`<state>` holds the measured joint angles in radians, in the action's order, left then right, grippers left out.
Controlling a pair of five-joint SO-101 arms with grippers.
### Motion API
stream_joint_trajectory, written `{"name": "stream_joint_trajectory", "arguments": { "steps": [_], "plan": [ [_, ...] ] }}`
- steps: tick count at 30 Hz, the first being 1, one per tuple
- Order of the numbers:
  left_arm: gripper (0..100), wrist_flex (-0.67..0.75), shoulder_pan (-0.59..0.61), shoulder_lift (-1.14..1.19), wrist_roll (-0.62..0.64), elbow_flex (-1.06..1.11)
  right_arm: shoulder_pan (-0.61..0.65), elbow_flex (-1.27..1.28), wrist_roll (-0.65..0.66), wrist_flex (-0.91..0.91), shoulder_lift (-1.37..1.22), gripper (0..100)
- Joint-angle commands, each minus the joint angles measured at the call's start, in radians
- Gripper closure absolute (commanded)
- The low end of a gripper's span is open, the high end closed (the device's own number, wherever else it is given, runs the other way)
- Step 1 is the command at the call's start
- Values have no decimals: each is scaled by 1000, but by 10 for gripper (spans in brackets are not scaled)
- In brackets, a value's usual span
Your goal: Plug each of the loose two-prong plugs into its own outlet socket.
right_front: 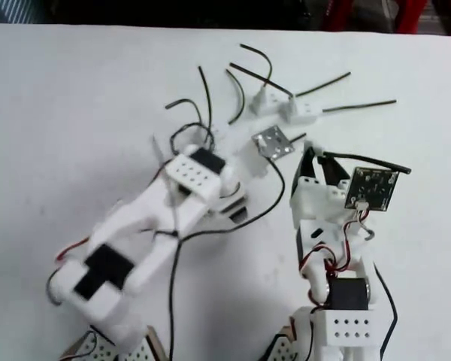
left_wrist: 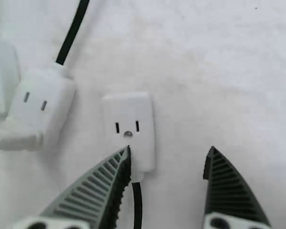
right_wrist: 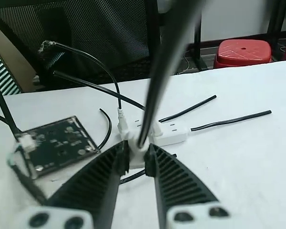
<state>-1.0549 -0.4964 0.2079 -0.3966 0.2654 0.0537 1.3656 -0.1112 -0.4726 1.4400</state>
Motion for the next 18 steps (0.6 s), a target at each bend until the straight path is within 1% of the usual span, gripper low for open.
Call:
{"name": "stream_joint_trajectory", "arguments": {
  "steps": [1, 4, 6, 8, 10, 14, 18],
  "plan": [
    [749, -43, 25, 136, 15, -183, -8, -9, 2, 16, 5, 981],
    [784, -95, 91, 252, 6, -324, -8, -9, 2, 13, 5, 981],
    [812, -163, 125, 312, -23, -419, -8, -8, 2, 13, 5, 981],
    [822, -229, 139, 361, -60, -500, -5, -8, 2, 13, 5, 981],
    [823, -275, 140, 397, -64, -557, -4, -8, 2, 13, 5, 981],
    [831, -305, 130, 415, -64, -597, -5, -8, 2, 13, 5, 981],
    [894, -302, 116, 397, -64, -597, -5, -8, 2, 13, 5, 981]
  ]
}}
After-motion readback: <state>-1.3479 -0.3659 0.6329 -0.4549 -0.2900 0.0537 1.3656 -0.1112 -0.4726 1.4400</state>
